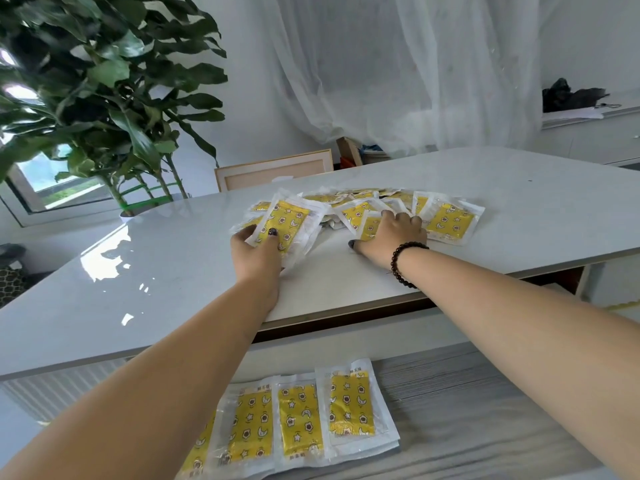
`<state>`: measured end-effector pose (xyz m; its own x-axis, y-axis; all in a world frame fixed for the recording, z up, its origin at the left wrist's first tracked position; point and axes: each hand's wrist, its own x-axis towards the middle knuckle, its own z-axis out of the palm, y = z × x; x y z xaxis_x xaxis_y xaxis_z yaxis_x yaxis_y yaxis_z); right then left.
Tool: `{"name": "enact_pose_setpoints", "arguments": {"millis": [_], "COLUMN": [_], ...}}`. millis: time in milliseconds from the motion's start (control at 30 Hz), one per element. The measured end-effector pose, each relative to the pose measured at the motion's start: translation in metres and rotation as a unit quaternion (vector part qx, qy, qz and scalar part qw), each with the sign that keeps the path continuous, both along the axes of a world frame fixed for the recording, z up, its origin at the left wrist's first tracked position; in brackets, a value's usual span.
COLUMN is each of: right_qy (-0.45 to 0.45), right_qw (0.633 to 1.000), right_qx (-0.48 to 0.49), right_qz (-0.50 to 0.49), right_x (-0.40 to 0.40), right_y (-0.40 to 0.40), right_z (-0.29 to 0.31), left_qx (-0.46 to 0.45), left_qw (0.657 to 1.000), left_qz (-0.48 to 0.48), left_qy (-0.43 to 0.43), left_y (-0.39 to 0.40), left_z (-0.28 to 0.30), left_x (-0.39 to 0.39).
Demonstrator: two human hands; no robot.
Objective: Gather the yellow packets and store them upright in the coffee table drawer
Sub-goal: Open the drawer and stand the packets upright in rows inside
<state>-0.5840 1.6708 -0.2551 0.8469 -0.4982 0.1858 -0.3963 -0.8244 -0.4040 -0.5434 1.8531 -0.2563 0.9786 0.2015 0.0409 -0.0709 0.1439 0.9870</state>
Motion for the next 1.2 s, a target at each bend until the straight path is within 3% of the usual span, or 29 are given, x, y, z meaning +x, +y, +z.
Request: {"name": "enact_pose_setpoints", "arguments": {"millis": [200,367,500,567,667,767,833,867,933,1033,1100,1200], "right_qy": [0.015,-0.029,-0.056,-0.083,-0.193,-0.294,-0.329,-0.317,-0.172,0.026,0.056,0.036], "right_qw": [1.0,0.999,0.992,0.989,0.976,0.932,0.905,0.904,0.947,0.986,0.987,0.987], "right_qx": [0.016,0.027,-0.043,-0.053,-0.026,-0.166,-0.248,-0.28,-0.272,-0.112,-0.045,-0.054], "right_qz": [-0.005,0.037,0.109,0.108,0.094,0.132,0.103,0.066,-0.015,-0.12,-0.144,-0.147], "right_x": [0.0,-0.008,-0.015,-0.016,-0.019,-0.023,-0.021,-0.019,-0.018,-0.019,-0.016,-0.013], "right_y": [-0.001,-0.001,0.005,0.006,0.004,-0.006,-0.016,-0.023,-0.03,-0.038,-0.041,-0.043], "right_z": [0.0,0.001,0.0,-0.001,0.001,0.001,0.0,-0.002,0.0,0.0,-0.003,-0.003], "left_qx": [0.123,0.142,0.15,0.151,0.147,0.143,0.138,0.138,0.139,0.14,0.147,0.149], "left_qw": [0.991,0.987,0.984,0.984,0.985,0.984,0.984,0.984,0.984,0.984,0.982,0.981], "left_qz": [-0.038,-0.055,-0.066,-0.075,-0.08,-0.09,-0.097,-0.098,-0.099,-0.098,-0.1,-0.103], "left_qy": [-0.036,-0.056,-0.07,-0.065,-0.052,-0.052,-0.05,-0.05,-0.05,-0.054,-0.059,-0.064], "left_y": [-0.006,-0.007,-0.007,-0.007,-0.007,-0.006,-0.006,-0.007,-0.007,-0.007,-0.007,-0.008], "left_z": [0.002,0.003,0.005,0.005,0.006,0.006,0.006,0.006,0.006,0.006,0.006,0.007], "left_x": [-0.008,-0.012,-0.014,-0.014,-0.014,-0.013,-0.014,-0.015,-0.014,-0.014,-0.014,-0.016]}}
